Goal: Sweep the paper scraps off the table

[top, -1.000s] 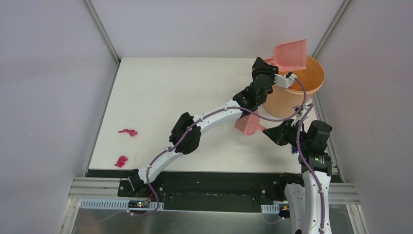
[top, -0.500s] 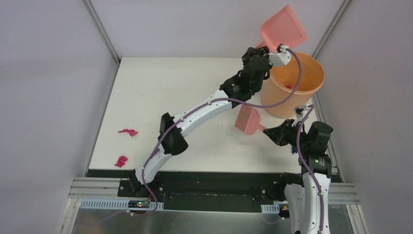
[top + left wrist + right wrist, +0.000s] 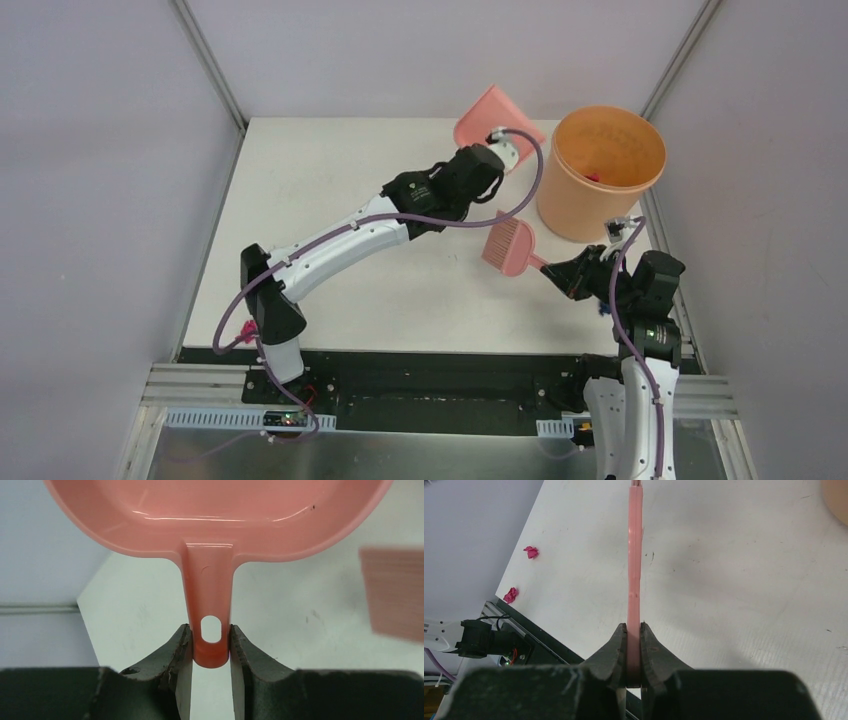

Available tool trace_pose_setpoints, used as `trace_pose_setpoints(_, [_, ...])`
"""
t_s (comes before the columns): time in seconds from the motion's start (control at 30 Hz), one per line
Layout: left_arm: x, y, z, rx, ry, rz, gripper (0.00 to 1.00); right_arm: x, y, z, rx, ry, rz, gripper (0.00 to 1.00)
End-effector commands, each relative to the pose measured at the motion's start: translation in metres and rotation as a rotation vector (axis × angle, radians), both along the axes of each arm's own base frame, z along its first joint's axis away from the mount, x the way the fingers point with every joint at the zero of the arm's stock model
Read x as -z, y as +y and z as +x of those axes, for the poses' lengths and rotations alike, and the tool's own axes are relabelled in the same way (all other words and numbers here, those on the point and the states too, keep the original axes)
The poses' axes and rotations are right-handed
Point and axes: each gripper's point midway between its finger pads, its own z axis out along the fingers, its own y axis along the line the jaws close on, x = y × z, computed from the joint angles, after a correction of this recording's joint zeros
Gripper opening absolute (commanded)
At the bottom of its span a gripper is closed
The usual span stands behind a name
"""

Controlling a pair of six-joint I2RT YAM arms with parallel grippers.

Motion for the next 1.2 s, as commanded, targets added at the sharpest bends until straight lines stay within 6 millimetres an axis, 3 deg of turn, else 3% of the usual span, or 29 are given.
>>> trace_pose_setpoints(0.0, [0.058,0.043,-0.049,-0.065,0.227,-0.009,0.00,-0.012,-0.001,0.007,-0.013,-0.065,-0.011,0.00])
trace_pose_setpoints(0.13, [0.076,0.097,-0.062,-0.168,0.276,-0.023,0.00,-0.011,-0.003,0.008,-0.004,-0.060,-0.011,0.00])
trace_pose_setpoints(0.27, [0.081,0.130,-0.073,-0.208,0.244,-0.124,0.00,-0.012,-0.004,0.008,-0.002,-0.066,-0.014,0.00])
trace_pose_setpoints(0.37, [0.108,0.158,-0.076,-0.279,0.275,-0.157,0.00,-0.015,-0.001,0.007,-0.024,-0.075,-0.015,0.00])
trace_pose_setpoints(0.47, [0.137,0.167,-0.078,-0.273,0.307,-0.193,0.00,-0.021,0.004,0.005,-0.078,-0.071,-0.006,0.00])
trace_pose_setpoints(0.6, [0.135,0.173,-0.071,-0.331,0.320,-0.189,0.00,-0.036,0.009,0.014,-0.139,-0.045,-0.004,0.00])
trace_pose_setpoints(0.7, [0.137,0.174,-0.069,-0.347,0.368,-0.255,0.00,-0.059,0.019,0.035,-0.181,-0.053,-0.047,0.00])
trace_pose_setpoints(0.87, [0.124,0.186,-0.063,-0.409,0.299,-0.322,0.00,-0.078,0.048,0.075,-0.260,-0.006,-0.022,0.00])
trace_pose_setpoints(1.0, [0.107,0.204,-0.059,-0.475,0.188,-0.372,0.00,-0.059,0.084,0.103,-0.347,0.039,-0.079,0.00])
trace_pose_setpoints(1.17, [0.079,0.225,-0.057,-0.523,0.052,-0.475,0.00,-0.022,0.159,0.092,-0.569,0.124,-0.109,0.00])
